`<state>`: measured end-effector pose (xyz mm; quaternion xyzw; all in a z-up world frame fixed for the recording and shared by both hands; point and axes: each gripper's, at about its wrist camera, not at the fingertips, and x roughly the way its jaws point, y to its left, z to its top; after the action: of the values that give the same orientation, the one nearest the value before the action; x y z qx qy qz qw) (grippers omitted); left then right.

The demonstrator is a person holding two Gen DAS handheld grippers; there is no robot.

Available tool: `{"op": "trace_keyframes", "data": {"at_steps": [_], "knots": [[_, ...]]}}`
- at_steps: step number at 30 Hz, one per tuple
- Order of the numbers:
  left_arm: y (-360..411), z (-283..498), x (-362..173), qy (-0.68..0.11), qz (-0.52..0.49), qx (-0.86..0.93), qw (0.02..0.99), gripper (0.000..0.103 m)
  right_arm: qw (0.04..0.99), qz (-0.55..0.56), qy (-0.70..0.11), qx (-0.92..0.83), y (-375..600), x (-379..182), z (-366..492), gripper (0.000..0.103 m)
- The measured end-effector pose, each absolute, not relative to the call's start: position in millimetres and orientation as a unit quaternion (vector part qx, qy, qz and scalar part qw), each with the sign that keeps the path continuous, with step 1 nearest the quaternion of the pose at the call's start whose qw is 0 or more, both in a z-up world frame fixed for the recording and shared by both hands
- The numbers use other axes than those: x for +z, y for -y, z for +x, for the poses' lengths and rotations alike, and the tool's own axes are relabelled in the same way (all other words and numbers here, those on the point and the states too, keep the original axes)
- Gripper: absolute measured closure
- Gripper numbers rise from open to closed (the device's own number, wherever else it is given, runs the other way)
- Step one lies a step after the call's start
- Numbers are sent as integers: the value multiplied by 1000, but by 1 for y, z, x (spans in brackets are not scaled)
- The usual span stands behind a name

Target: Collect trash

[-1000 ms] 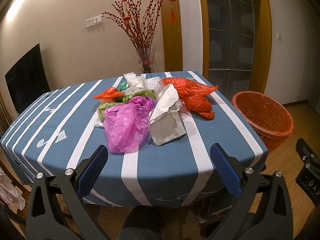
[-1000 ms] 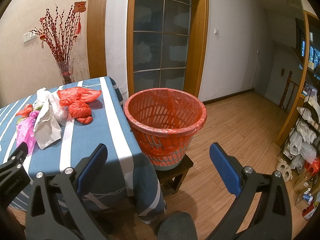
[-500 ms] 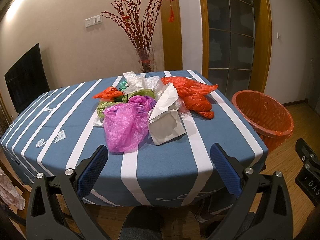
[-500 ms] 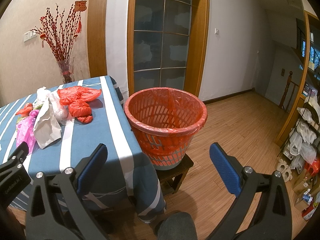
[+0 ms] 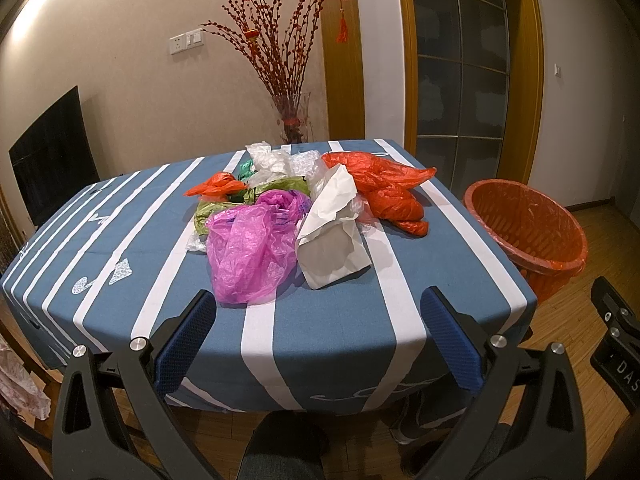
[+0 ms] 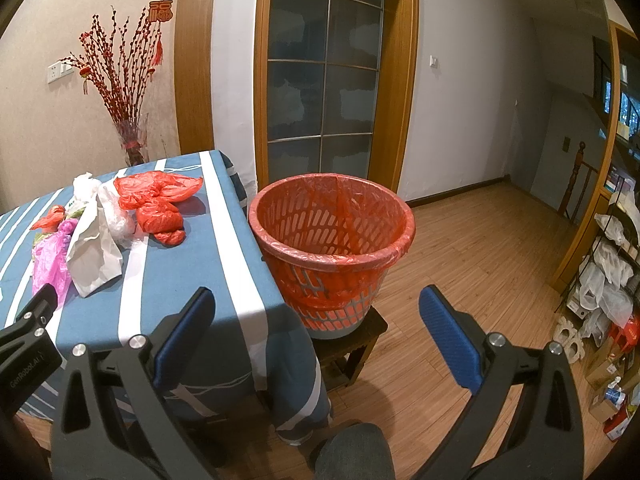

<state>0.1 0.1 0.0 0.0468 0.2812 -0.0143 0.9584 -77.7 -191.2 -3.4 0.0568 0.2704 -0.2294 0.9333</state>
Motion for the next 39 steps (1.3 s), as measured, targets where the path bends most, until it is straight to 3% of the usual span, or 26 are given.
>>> {"op": "trace_keyframes", "data": {"at_steps": [39], "knots": [[4,1,-2,-285,47,-13,957,2,932,58,-273,-230,194,-6,-77,4]]}}
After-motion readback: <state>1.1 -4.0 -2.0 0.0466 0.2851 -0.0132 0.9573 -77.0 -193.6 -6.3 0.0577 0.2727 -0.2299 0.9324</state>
